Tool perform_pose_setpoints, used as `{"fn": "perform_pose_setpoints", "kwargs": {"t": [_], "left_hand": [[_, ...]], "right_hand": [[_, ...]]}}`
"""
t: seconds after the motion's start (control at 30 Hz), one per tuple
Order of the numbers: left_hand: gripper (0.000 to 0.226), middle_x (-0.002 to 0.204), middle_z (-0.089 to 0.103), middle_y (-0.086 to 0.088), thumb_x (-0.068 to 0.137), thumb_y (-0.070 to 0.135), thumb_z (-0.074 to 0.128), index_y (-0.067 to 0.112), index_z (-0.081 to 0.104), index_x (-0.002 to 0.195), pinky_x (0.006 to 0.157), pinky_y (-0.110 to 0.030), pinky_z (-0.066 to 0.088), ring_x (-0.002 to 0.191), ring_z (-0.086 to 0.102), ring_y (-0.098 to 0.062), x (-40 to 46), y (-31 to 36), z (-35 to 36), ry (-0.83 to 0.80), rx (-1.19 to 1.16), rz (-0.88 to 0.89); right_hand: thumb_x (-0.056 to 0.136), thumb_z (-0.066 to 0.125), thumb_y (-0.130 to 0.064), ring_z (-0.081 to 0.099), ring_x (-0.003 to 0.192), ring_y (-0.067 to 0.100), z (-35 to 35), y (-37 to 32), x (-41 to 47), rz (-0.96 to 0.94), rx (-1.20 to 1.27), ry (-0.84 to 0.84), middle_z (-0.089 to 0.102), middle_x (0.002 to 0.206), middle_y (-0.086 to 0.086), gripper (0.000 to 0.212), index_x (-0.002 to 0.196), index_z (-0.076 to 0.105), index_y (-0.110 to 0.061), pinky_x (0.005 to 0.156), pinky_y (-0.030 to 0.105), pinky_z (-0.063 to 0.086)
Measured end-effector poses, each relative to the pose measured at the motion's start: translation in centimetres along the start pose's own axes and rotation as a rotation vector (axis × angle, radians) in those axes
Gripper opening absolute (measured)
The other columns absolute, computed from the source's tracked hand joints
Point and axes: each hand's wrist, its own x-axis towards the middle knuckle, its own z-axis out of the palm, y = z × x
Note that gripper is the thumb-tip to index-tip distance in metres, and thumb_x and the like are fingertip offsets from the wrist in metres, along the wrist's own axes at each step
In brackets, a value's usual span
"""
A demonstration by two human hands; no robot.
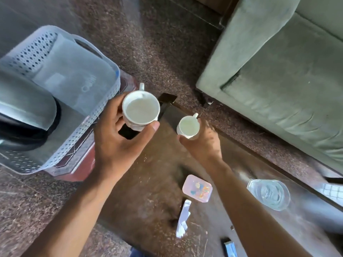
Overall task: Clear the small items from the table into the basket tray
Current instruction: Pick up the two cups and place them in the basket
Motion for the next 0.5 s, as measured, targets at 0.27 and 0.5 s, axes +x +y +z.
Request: {"fn": "perform_pose_setpoints", "kwargs": {"t": [0.27,0.5], "left_hand": [[0.064,0.130,0.073,0.011,0.080,0.030,0.094,0.025,0.062,0.135,0.097,-0.020,0.059,0.126,0.072,-0.016,1.7,-1.4,-2.3,0.032,-0.011,0.004],[0.064,0.129,0.072,0.009,0.081,0.025,0.093,0.015,0.061,0.135,0.097,-0.023,0.060,0.124,0.072,-0.019,2.5,-2.1,-3.4,0.040,-0.027,-0.001]], "right_hand": [[0.078,0.084,-0.048,0.062,0.121,0.034,4.4,-0.6,2.2,0.125,0.114,0.145,0.063,0.130,0.015,0.081,0.135,0.041,-0.011,0.100,0.040,0.047],[0.076,0.087,-0.051,0.068,0.112,0.037,4.9,-0.6,2.4,0.174,0.091,0.218,0.071,0.122,0.015,0.075,0.128,0.049,-0.012,0.092,0.043,0.054]]}}
